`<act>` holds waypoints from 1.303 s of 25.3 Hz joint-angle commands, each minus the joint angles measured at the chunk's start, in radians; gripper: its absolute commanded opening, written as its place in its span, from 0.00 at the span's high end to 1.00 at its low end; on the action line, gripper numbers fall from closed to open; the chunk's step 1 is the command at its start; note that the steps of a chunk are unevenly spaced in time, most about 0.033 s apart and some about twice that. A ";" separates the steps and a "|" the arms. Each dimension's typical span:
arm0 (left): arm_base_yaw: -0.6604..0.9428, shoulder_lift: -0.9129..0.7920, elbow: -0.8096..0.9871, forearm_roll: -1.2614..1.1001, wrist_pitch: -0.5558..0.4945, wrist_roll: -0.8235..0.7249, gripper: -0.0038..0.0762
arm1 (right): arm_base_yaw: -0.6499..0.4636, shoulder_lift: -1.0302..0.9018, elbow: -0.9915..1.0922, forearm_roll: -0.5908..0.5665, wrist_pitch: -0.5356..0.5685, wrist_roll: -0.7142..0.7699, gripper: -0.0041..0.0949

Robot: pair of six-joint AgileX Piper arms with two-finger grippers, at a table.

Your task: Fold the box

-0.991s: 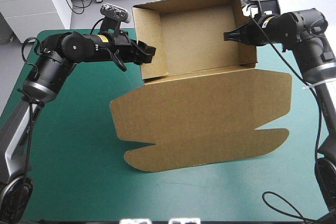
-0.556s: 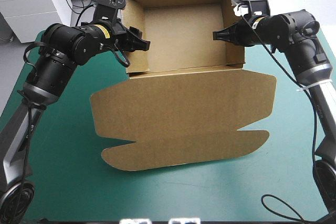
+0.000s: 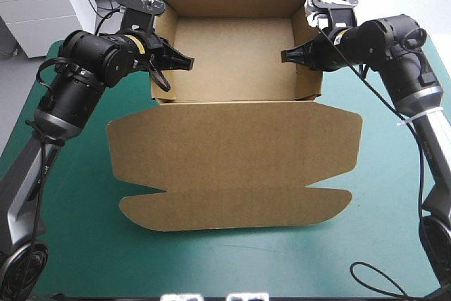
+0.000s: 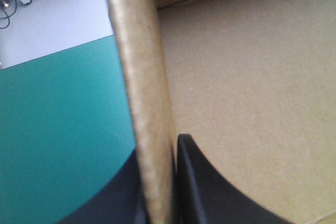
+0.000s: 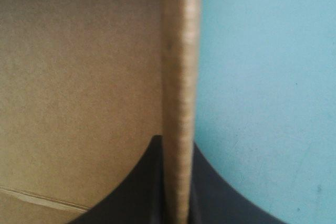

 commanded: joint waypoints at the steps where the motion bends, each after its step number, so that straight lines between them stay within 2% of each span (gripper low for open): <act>1: -0.003 -0.021 -0.033 0.002 0.020 0.108 0.95 | -0.005 -0.049 -0.032 -0.050 -0.029 -0.064 0.97; 5: -0.003 0.063 -0.033 -0.006 0.183 0.166 0.95 | -0.005 -0.047 -0.032 -0.100 0.081 -0.095 0.97; 8: -0.003 0.114 -0.033 -0.019 0.225 0.182 0.95 | -0.005 -0.017 -0.030 -0.142 0.169 -0.104 0.97; 17: -0.003 0.177 -0.033 -0.013 0.290 0.234 0.95 | -0.005 0.116 -0.028 -0.071 0.169 -0.109 0.97; 26: -0.001 0.297 -0.031 0.006 0.265 0.246 0.95 | -0.005 0.250 -0.028 -0.071 0.169 -0.095 0.97; 33: -0.001 0.403 -0.031 -0.028 0.291 0.264 0.95 | -0.026 0.281 -0.028 -0.100 0.169 -0.093 0.97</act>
